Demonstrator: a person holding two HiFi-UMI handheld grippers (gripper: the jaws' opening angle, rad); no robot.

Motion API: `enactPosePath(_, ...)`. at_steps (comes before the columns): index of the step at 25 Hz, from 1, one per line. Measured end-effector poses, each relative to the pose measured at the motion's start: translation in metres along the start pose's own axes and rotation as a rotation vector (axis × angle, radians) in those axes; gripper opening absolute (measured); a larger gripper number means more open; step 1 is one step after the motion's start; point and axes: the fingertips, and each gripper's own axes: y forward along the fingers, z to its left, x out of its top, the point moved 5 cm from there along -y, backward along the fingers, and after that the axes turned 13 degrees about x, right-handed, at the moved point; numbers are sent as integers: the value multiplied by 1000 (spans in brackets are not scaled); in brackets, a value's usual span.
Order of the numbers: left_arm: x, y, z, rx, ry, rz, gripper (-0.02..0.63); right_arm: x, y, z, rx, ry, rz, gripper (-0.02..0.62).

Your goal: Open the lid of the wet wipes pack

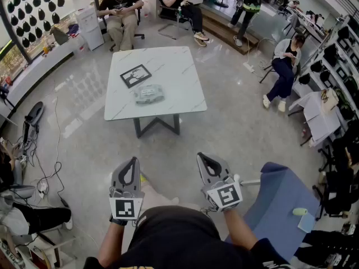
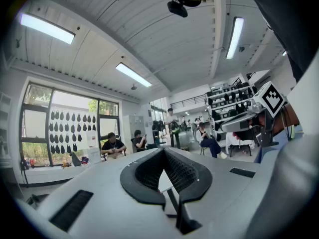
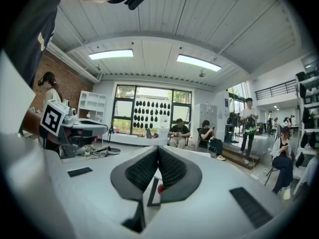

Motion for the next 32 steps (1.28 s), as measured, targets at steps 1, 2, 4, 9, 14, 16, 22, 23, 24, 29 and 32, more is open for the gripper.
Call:
enactPosePath(1,4,13,0,-26,13,-47,15,4,6,-4,-33,-7,-18,2)
enactPosePath(2,8,24,0,-53,22,-86,15,7,10,-7,-64,-12,-33,2)
enactPosePath(4,12,34,-1,-96,7,-110,15,11,13,-5,-112,-15,-52,2)
enactPosePath(9,15,34,10,-89,-56,-82,15,16,29,2,-105,-2,-72,2)
enactPosePath(14,22,52,9,-83,-57,-110,15,16,36,-9,-121,9,-70,2)
enactPosePath(16,23,51,0,-92,-56,-114,15,9,28,-9,-116,34,-57,2)
enactPosePath(22,20,52,-12,-126,-34,-90,15,6,20,-11,-122,23,-56,2)
enactPosePath(23,21,54,-12,-127,-38,-90,15,8,20,-12,-126,19,-58,2)
enactPosePath(24,23,56,-11,-126,-41,-93,15,10,20,-14,-129,14,-63,2)
enactPosePath(29,24,59,-11,-128,-37,-104,15,12,18,-17,-132,-5,-76,65)
enactPosePath(32,22,57,-10,-129,-41,-102,15,10,17,-15,-135,-14,-73,82)
